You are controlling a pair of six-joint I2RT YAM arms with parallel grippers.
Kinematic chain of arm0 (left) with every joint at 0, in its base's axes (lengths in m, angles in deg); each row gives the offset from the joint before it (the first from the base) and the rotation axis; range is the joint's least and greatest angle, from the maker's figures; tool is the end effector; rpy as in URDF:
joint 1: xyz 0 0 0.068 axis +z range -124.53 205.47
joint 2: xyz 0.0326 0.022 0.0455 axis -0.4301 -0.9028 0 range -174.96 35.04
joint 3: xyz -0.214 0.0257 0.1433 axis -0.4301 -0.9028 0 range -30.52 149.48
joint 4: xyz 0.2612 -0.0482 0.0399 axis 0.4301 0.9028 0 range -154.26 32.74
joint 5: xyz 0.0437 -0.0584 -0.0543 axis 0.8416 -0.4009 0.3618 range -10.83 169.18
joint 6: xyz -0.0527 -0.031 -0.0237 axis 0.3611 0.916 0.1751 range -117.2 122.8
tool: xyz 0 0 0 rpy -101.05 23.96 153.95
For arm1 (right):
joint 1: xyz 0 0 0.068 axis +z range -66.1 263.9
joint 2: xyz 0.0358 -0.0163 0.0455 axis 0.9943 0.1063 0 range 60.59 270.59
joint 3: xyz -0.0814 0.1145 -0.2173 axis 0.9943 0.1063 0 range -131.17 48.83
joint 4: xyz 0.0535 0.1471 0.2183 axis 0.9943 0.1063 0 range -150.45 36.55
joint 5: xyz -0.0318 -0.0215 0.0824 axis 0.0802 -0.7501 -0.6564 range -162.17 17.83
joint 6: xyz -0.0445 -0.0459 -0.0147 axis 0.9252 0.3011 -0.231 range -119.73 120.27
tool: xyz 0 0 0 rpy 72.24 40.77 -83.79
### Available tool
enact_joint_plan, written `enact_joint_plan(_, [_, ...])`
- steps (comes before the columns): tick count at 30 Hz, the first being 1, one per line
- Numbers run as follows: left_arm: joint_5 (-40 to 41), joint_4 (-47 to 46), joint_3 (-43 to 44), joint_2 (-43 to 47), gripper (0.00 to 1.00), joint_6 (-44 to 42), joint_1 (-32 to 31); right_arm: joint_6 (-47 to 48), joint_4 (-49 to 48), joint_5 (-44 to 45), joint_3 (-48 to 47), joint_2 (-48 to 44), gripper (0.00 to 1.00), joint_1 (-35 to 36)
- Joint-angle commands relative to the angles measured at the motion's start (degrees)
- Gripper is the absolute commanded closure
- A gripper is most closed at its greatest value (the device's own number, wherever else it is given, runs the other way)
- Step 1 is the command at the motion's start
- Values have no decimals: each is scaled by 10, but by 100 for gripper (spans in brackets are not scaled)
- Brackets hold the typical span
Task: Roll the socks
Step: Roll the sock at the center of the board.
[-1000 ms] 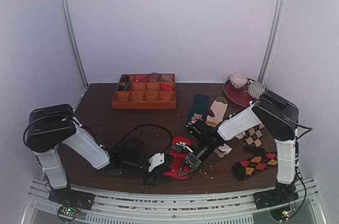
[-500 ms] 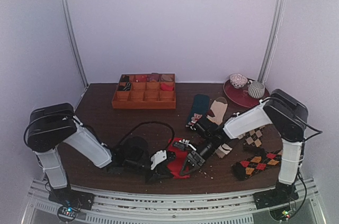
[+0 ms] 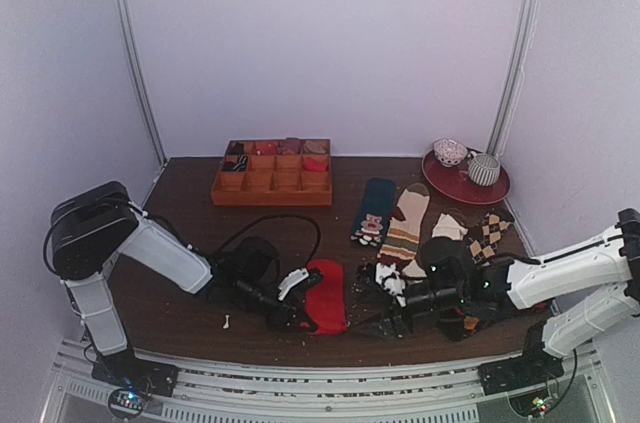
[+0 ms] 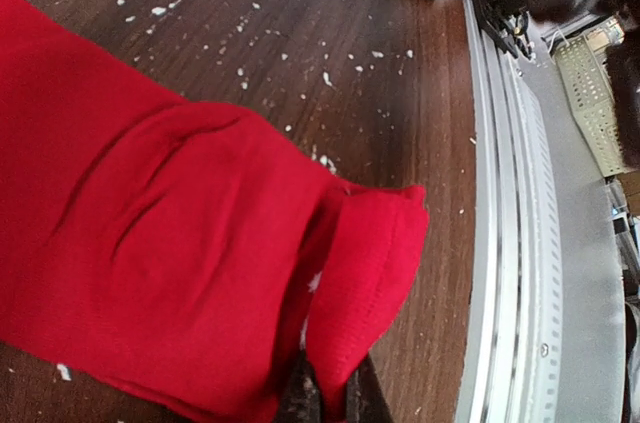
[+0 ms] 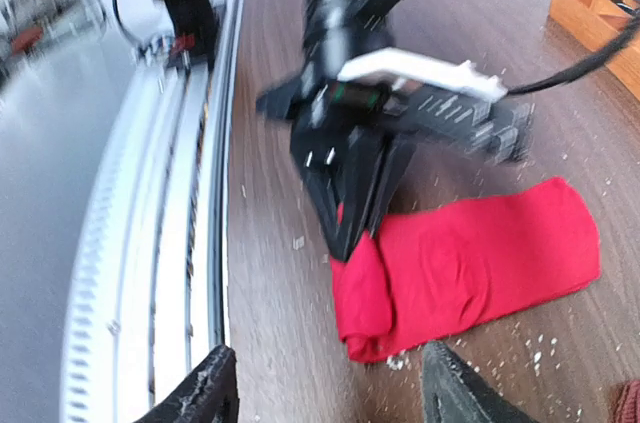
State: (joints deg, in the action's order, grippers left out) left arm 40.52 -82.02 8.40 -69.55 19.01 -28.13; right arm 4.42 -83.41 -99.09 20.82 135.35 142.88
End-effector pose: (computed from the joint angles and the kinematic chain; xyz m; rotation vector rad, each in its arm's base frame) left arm 0.1629 -0.2753 0.0647 1.1665 2.3521 -1.3210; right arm 0.1248 0.2529 0.1629 -1.3644 1.6012 1.0657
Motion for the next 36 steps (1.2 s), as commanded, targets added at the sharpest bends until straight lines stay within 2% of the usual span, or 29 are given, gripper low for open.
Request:
enact_joint_plan(1, [1,168,10,-55,100,5,6,127,-52,187,0,34,36,64])
enact_joint_plan(5, [-5,163,12,-65,100,5,6,182,-45,228,-30,88,36,94])
enact_joint_plan(12, [6,166,10,-65,100,4,6,197,-26,178,-63,161,37,95])
enact_joint_plan(15, [6,165,9,-66,100,3,6,185,-24,175,-73,186,46,95])
enact_joint_plan(20, [6,168,9,-68,100,-1,7,168,-34,194,-82,213,52,94])
enact_joint_plan(25, [17,161,9,-55,100,-2,6,139,-2,197,-109,247,70,94])
enact_joint_plan(26, [24,157,8,-46,96,-3,6,128,4,194,-112,249,74,92])
enact_joint_plan(29, [60,145,5,-6,76,-13,7,75,13,148,-112,240,83,71])
enact_joint_plan(30, [74,139,2,12,63,-20,6,53,18,120,-111,238,85,59])
enact_joint_plan(31, [88,131,-2,34,55,-27,6,32,24,91,-111,238,86,44])
enact_joint_plan(34, [125,81,-24,105,41,-58,6,-37,38,-10,-113,249,88,3])
enact_joint_plan(36, [150,18,-53,161,40,-74,5,-84,59,-99,-130,275,88,-26])
